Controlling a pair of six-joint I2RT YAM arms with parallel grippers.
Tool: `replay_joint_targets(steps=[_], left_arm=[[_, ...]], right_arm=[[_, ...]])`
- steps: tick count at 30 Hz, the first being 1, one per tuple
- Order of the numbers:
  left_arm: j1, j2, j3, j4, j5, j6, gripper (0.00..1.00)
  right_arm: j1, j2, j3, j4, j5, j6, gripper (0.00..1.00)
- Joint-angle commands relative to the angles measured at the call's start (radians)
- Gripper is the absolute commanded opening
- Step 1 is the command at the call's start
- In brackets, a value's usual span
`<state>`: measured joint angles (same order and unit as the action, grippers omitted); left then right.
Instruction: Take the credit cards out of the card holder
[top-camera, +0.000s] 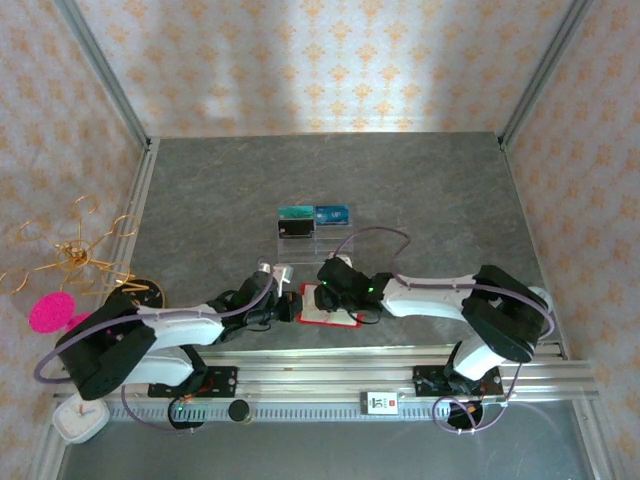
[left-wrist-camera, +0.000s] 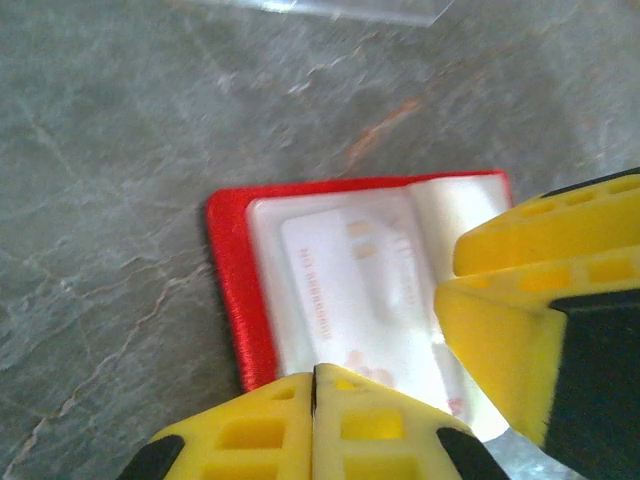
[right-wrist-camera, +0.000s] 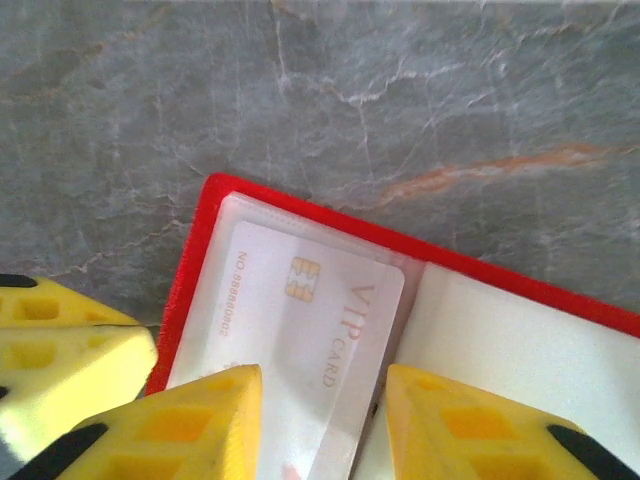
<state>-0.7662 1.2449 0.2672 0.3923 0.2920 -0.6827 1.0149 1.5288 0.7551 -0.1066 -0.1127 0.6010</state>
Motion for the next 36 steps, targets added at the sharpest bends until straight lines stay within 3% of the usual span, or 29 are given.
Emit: replay_joint_targets(steps=[1,7,11,21,36], left_arm=[[-0.008,-0.063,0.012,-0.035,0.011,0.003,0.08],[-0.011,0.044,0.079,0.039,0.029,0.026,0.06],[-0.01,0.144,0.116,0.048,0.008,0.045,0.03],[-0.011,0.242,0.093,0.023,-0.012,0.047,0.0],[-0.051,0.239,0.039,-0.039,0.03,0.006,0.0]], right_arm=[[-0.007,-0.066,-0.007,-0.022,0.036,-0.036,0.35],[-0.04,-0.036,-0.037,0.059,-0.114,0.001,0.23],[-0.063,-0.008,-0.065,0.1,-0.171,0.031,0.23],[-0.078,0.039,-0.099,0.094,-0.164,0.063,0.24],[-0.101,0.086,-0.116,0.141,-0.285,0.139,0.23]])
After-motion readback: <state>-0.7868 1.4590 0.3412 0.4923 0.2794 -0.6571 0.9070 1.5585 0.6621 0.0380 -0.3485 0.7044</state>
